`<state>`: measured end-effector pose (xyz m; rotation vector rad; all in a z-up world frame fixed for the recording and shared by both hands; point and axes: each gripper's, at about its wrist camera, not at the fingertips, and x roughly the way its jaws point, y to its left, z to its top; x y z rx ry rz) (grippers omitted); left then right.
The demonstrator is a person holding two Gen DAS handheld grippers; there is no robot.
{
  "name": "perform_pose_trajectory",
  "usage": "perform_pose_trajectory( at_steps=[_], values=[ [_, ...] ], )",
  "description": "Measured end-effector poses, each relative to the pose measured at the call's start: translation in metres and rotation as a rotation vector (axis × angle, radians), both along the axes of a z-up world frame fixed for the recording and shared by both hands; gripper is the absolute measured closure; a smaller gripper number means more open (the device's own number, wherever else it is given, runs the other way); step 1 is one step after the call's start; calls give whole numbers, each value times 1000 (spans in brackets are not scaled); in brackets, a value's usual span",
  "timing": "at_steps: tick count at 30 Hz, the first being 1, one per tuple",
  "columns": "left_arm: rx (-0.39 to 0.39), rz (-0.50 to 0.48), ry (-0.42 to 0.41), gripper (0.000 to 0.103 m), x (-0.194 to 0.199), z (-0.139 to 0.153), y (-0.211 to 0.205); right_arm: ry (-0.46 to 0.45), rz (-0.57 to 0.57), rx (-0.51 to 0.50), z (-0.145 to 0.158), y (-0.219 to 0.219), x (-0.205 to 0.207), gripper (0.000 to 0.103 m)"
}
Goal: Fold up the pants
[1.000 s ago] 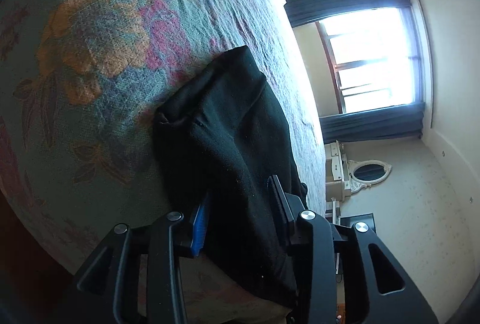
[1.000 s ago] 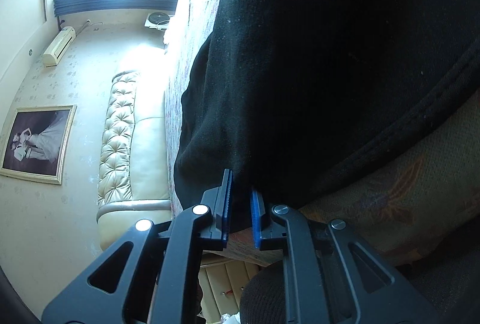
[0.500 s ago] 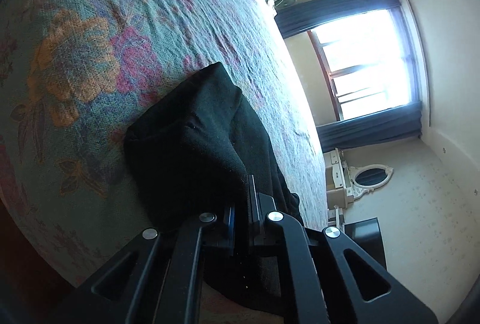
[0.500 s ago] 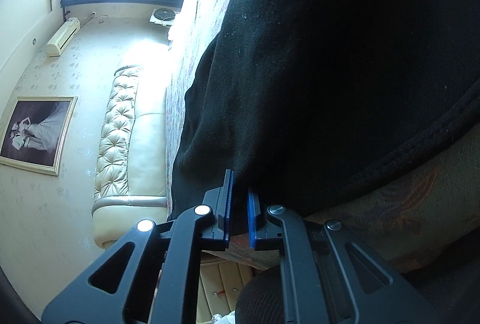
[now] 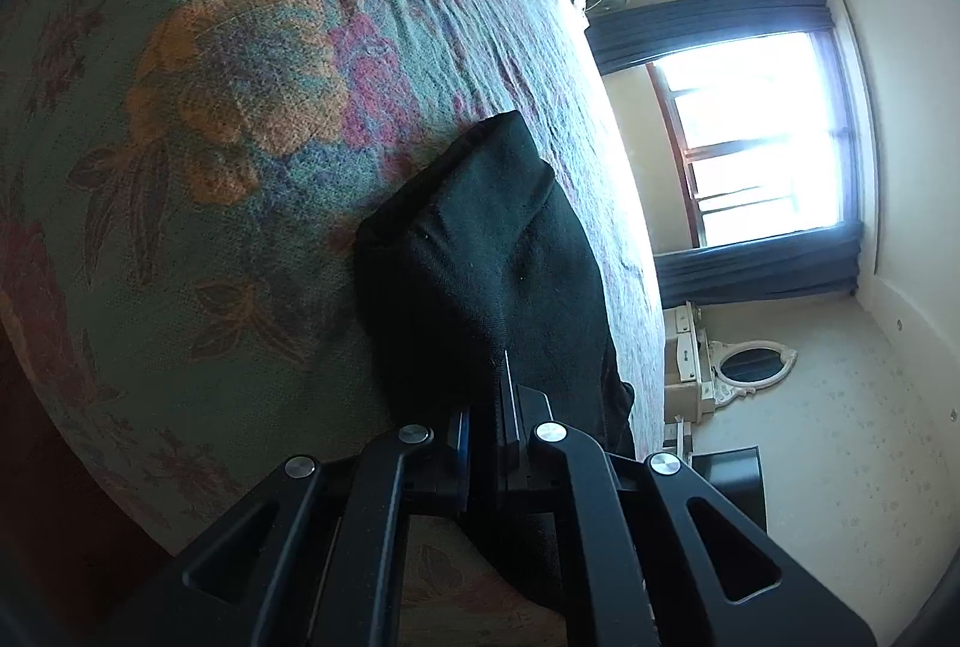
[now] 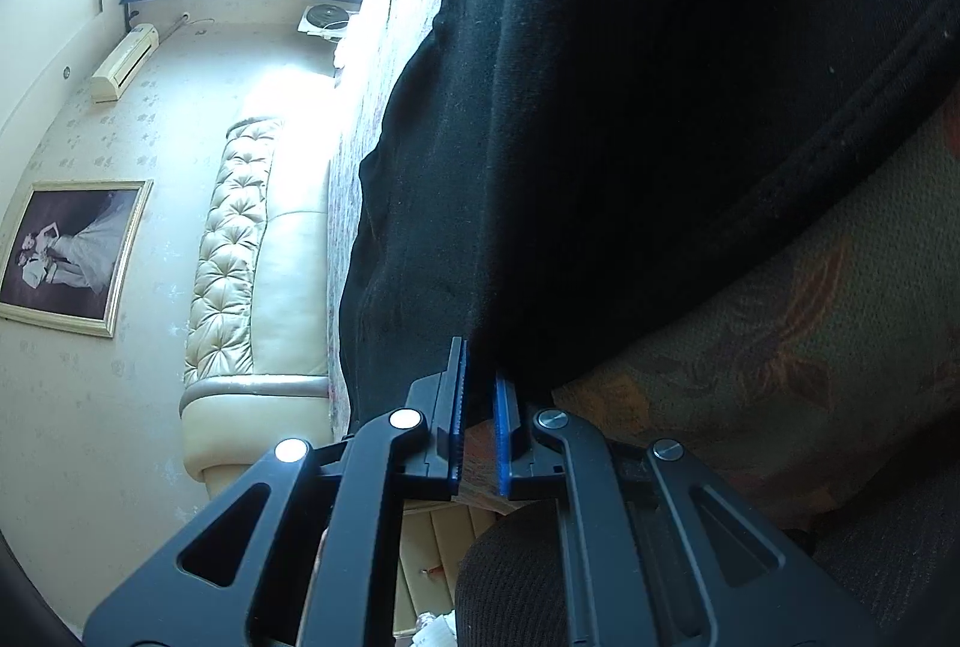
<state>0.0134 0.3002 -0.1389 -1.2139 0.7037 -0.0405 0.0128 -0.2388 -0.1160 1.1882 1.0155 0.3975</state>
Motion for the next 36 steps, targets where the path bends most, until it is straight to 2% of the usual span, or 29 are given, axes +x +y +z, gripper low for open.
perform_pose_trajectory(
  at_steps=[7, 13, 15, 17, 18, 19, 20, 21, 22, 24, 26, 30, 32, 36],
  values=[
    [15, -13, -1, 97, 3, -3, 0, -11, 17, -49, 2, 0, 1, 96],
    [-56, -13, 1, 94, -5, -6, 5, 0, 65, -72, 12, 0, 3, 91],
    [7, -35, 8, 94, -11, 5, 3, -9, 116, -101, 20, 2, 1, 82],
    [139, -76, 12, 93, -15, 22, -3, -34, 151, -129, 30, 1, -2, 74],
    [218, -96, 14, 88, -17, 31, -8, -50, 156, -147, 36, -3, -3, 73],
    [284, -115, 7, 79, -19, 41, -13, -65, 152, -162, 42, -9, -3, 73],
    [333, -132, -11, 71, -21, 50, -19, -78, 134, -177, 48, -19, -3, 70],
    [365, -148, -37, 68, -22, 59, -25, -87, 102, -188, 54, -33, -4, 63],
    [384, -164, -65, 65, -22, 67, -31, -97, 53, -194, 60, -51, -3, 61],
    [382, -202, -117, 59, -18, 78, -46, -96, -52, -204, 69, -95, -3, 59],
    [340, -248, -162, 49, -8, 87, -64, -72, -187, -180, 73, -150, -5, 58],
    [256, -388, -192, 47, 22, 91, -117, -17, -427, -162, 70, -256, -10, 58],
    [234, -455, -193, 47, 37, 87, -150, 3, -499, -215, 68, -296, -7, 59],
    [202, -580, -174, 47, 55, 77, -218, -5, -588, -190, 58, -349, 5, 59]
  ],
)
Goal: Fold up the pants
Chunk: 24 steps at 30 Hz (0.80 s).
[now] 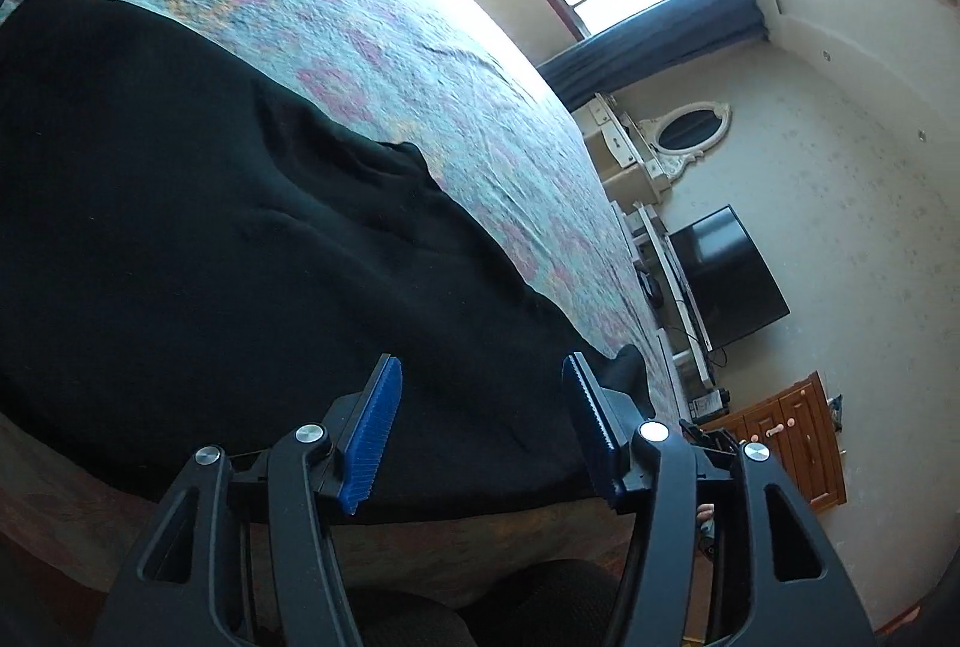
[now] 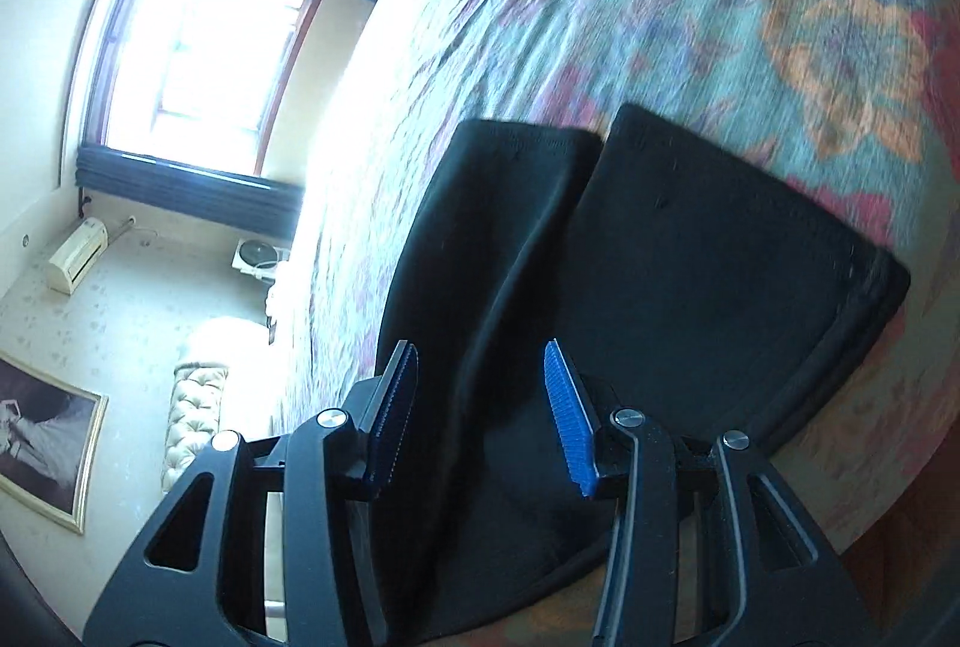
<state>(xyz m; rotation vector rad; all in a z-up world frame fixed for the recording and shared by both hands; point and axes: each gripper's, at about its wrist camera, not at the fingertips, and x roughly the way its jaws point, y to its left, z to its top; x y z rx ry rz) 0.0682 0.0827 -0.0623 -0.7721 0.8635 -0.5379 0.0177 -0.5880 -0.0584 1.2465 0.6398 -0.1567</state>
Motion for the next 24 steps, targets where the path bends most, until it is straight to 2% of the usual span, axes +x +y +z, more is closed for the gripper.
perform_pose_trajectory(
  at_steps=[5, 8, 10, 11, 14, 16, 18, 19, 21, 24],
  values=[
    [35, -127, 51, 47, 11, -9, -75, -10, 1, 80, -26, -23, 32, 59],
    [60, -178, 54, 47, 9, -11, -103, -35, -10, 95, -36, -29, 47, 59],
    [58, -189, 64, 47, 9, -13, -115, -33, -4, 76, -38, -31, 51, 69],
    [54, -191, 74, 47, 9, -14, -120, -14, 11, 69, -41, -30, 57, 79],
    [43, -191, 101, 47, 11, -18, -130, -43, 71, 96, -34, -20, 62, 77],
    [37, -184, 107, 47, 11, -20, -130, -63, 40, 30, -22, -33, 51, 66],
    [36, -175, 112, 47, 10, -20, -127, -58, 18, -70, -7, -54, 41, 64],
    [36, -170, 117, 47, 10, -22, -125, -23, 14, -130, -2, -63, 40, 64],
    [28, -158, 127, 47, 11, -25, -121, 43, 78, -197, -3, -79, 49, 63],
    [16, -143, 138, 47, 12, -29, -118, 101, 243, -188, -20, -77, 75, 63]
  ],
)
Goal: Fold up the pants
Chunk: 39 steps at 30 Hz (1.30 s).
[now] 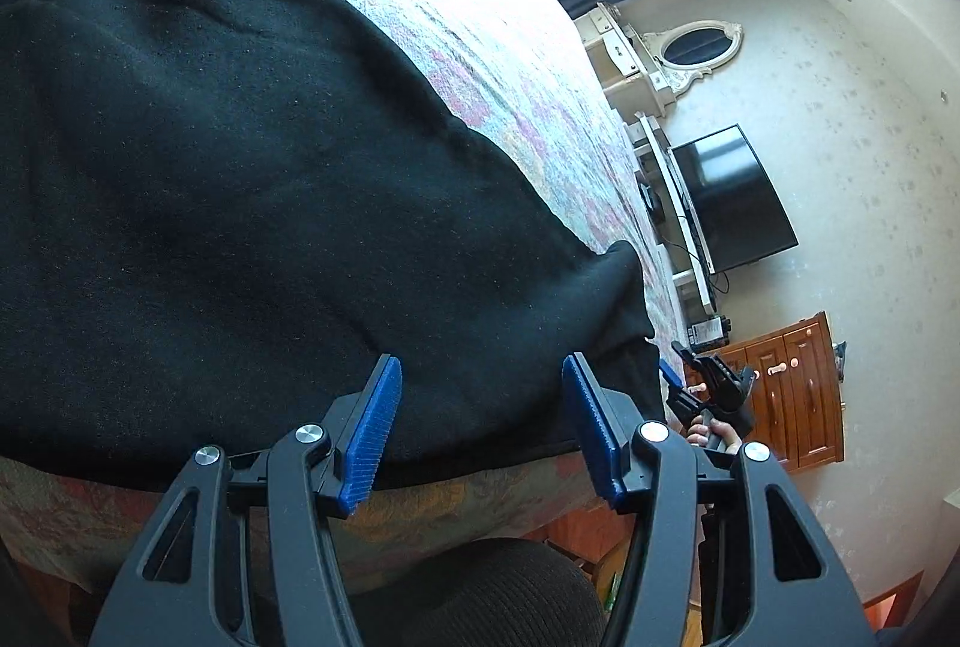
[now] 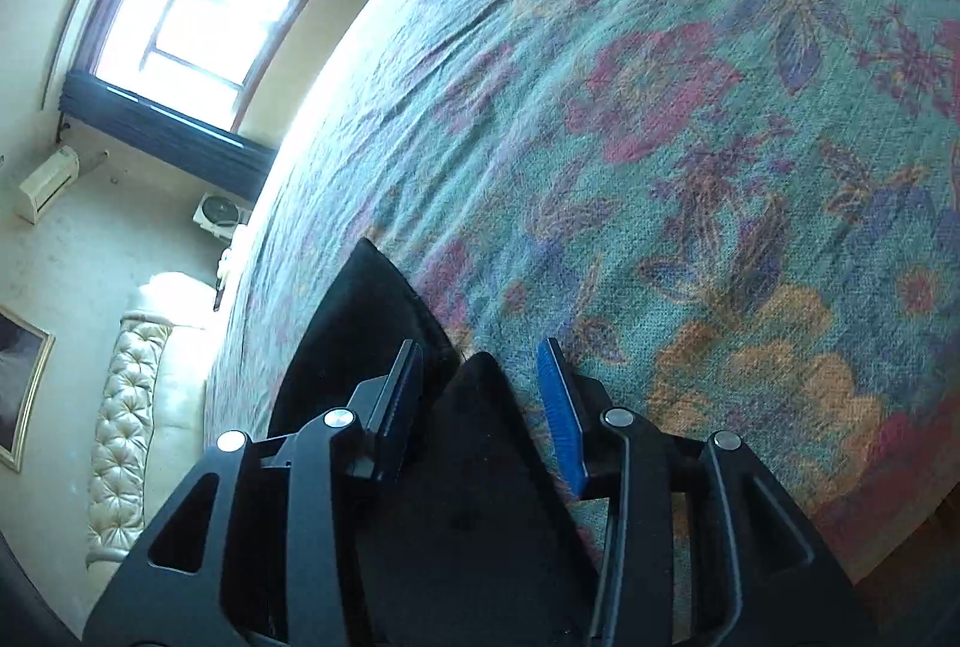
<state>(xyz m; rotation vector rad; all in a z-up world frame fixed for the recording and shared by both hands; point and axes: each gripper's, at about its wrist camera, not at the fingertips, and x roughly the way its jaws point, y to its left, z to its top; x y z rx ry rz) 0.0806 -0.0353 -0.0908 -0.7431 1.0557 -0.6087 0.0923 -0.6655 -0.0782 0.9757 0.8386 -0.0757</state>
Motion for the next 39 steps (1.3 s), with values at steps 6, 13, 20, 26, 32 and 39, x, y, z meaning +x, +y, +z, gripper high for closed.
perform_pose_trajectory(
  at_steps=[6, 13, 20, 26, 32, 39],
  values=[
    [4, 2, 6, 47, -1, 0, -16, 1, 141, -99, 9, 29, 19, 91],
    [-3, 20, 20, 47, -3, -4, -14, -17, 86, -144, 0, 7, -4, 96],
    [-10, 18, 18, 47, -5, -6, -18, -180, -132, -25, 26, 3, -46, 86],
    [-70, 17, 12, 39, -9, -4, -29, -94, -62, 150, -3, 39, -17, 77],
    [-221, 78, 26, 29, -21, 1, -36, -103, -161, 235, -22, 44, -2, 72],
    [-337, 40, 88, 29, -26, -7, -74, -114, -206, 284, -26, 50, -3, 75]
  ],
)
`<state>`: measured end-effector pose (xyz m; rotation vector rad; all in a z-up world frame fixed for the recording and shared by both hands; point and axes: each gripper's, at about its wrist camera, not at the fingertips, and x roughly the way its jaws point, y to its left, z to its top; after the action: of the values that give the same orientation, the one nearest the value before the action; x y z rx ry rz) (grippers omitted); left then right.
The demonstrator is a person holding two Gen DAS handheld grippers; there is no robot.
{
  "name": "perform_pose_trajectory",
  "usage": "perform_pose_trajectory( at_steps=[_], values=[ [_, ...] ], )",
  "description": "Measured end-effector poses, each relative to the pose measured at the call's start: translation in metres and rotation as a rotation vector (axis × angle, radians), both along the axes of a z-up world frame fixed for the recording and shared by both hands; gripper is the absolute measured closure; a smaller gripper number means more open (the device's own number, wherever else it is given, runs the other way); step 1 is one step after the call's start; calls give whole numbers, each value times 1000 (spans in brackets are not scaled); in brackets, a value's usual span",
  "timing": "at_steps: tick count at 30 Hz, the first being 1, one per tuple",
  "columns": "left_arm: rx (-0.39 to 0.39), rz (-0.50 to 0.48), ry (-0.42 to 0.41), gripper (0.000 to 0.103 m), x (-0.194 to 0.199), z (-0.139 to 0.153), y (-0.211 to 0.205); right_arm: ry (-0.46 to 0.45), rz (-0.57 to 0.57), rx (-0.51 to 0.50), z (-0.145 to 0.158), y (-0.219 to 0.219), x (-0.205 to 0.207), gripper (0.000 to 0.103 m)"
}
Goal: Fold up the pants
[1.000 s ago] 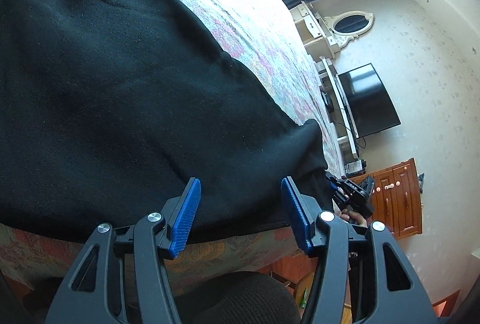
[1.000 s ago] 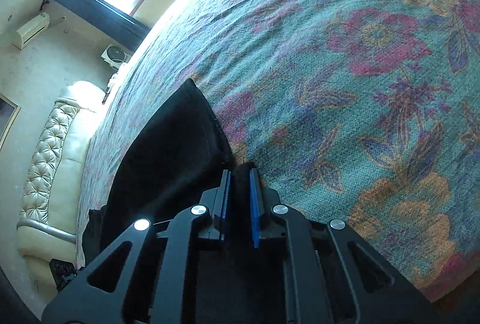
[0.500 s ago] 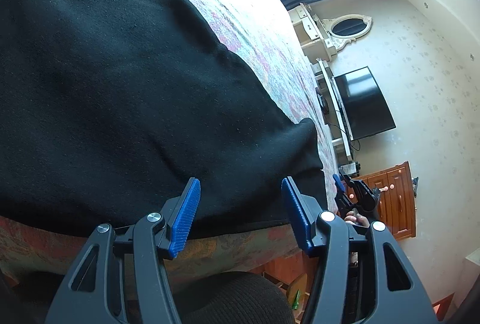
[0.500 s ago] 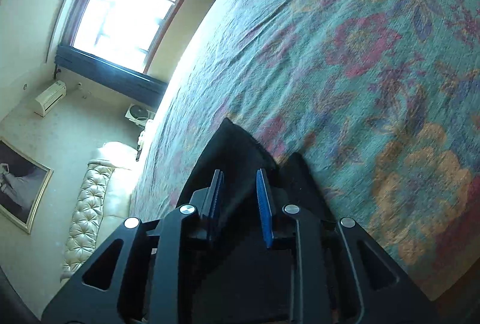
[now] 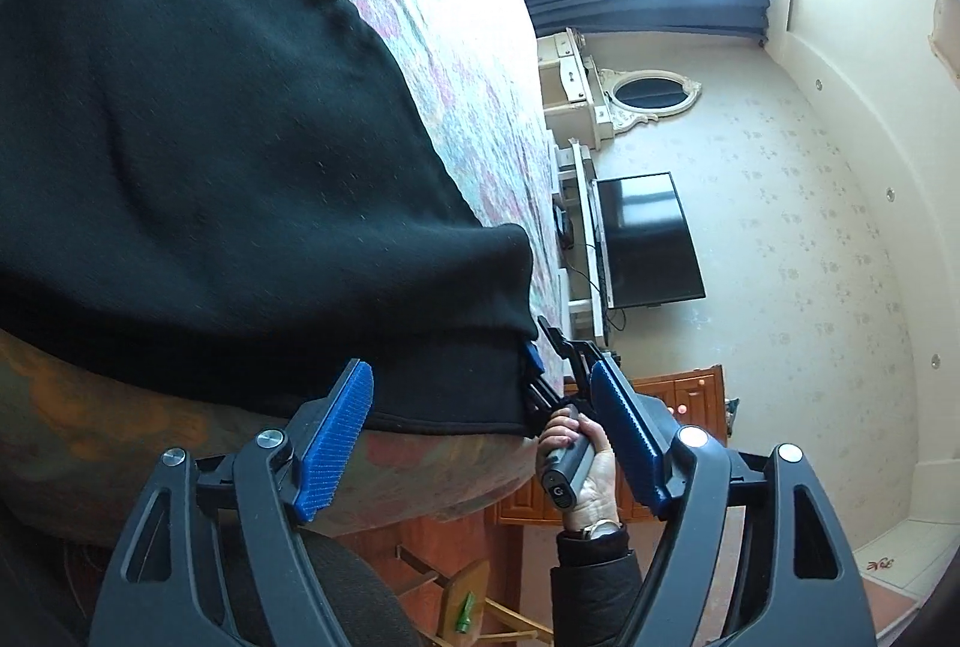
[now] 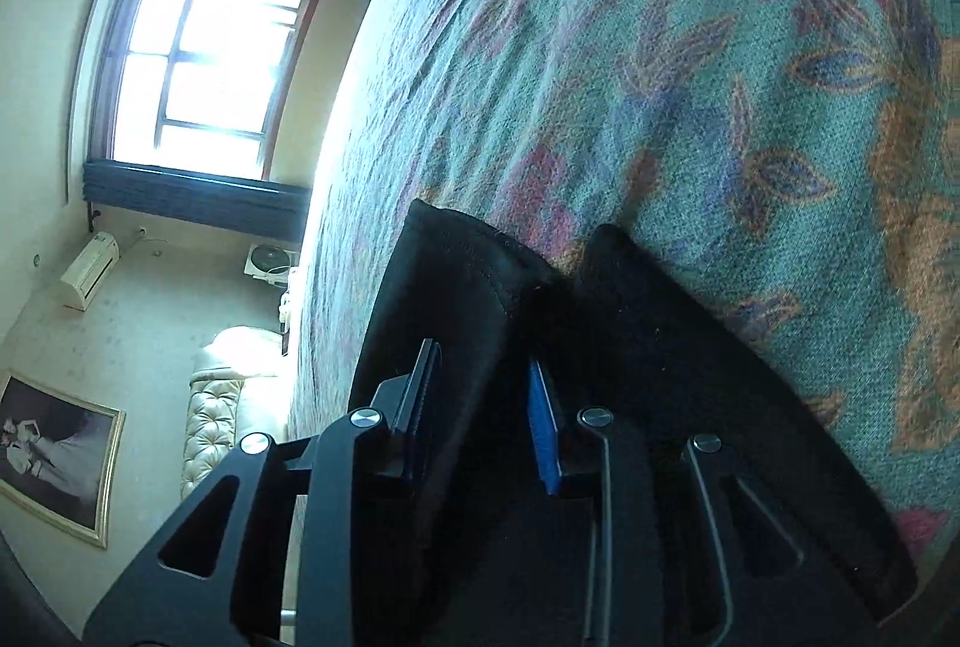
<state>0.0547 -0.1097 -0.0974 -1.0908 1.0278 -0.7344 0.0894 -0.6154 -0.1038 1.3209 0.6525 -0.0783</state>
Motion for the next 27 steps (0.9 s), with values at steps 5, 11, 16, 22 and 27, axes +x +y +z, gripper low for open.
perform_pose_trajectory(
  at_steps=[5, 11, 16, 22, 27],
  values=[
    [6, -24, -4, 29, 6, -2, -28, -6, -14, 4, -10, 1, 2, 86],
    [-27, 32, 55, 28, 13, -12, -43, -66, -13, 19, 4, 4, 3, 96],
    [-36, 130, 109, 28, 12, -23, -36, -140, 6, 10, 34, 5, -3, 97],
    [-5, 144, 91, 24, 1, -14, -41, -203, 16, 11, 60, 0, -15, 97],
    [13, 182, 89, 24, -1, -14, -40, -224, 22, 9, 73, -3, -25, 97]
  ],
)
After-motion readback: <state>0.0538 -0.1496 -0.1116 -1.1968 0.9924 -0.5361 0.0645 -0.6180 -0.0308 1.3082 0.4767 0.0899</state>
